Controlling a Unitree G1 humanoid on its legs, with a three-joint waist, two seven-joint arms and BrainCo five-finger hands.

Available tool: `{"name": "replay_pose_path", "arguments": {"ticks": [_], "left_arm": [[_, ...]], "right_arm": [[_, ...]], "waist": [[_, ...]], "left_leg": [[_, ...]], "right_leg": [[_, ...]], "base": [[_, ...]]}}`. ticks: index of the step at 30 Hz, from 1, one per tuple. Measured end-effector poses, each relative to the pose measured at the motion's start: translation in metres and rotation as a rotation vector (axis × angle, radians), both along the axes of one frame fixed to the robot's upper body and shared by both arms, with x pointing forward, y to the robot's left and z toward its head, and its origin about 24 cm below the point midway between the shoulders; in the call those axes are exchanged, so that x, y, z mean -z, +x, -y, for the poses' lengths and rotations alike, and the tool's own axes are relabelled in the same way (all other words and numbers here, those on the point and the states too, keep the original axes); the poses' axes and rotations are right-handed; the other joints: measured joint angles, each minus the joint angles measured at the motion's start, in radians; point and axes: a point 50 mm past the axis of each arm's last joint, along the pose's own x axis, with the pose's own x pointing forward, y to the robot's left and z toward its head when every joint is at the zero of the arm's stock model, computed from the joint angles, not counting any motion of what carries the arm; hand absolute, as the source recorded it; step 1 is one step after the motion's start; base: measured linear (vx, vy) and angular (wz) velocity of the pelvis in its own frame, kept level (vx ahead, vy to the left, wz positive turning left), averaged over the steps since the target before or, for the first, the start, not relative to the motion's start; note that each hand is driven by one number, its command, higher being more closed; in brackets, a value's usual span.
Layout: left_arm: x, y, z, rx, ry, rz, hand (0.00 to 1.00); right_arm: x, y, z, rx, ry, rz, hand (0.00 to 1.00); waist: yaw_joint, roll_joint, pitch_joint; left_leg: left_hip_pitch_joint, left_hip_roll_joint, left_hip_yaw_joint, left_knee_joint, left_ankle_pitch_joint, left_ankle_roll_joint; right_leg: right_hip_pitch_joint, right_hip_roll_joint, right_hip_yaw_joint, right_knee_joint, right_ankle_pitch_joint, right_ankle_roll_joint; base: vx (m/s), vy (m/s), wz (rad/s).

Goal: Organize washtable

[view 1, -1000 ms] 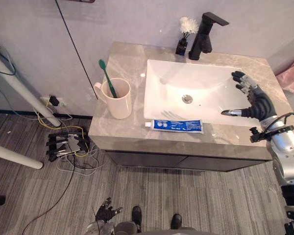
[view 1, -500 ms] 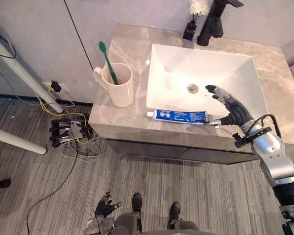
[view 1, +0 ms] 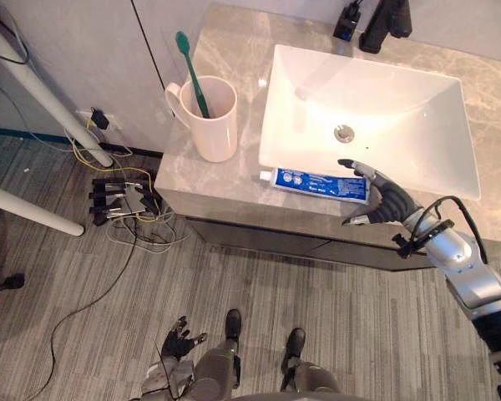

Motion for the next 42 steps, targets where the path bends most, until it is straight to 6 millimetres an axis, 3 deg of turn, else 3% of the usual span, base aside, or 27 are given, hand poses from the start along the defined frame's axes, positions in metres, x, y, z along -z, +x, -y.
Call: {"name": "replay_pose_path", "arguments": {"ticks": [15,42], "left_arm": [[-0.003,0.004,-0.006,-0.027,-0.002,0.026,0.0],[-0.003,0.004,-0.006,-0.025,-0.001,0.025,0.0]], "right_arm": [[-0.009,0.006,-0.003,-0.019,0.0,0.015,0.0],[-0.023,0.018,-0.011,-0.059,0.038,0.012,0.0]], "waist": [[0.001,-0.023,0.027],[-0.001,-0.023,0.027]], "left_leg": [[-0.007,0.001,-0.002,0.002,0.001,0.001],[-0.006,0.003,0.02,-0.005,0.005,0.007]], "right_leg": [[-0.004,0.001,-0.002,0.0,0.0,0.0],[-0.019,-0.001,0.02,0.008,0.001,0.0]], "base": [[0.0,-0.002,0.01],[0.0,-0.001,-0.02]]}}
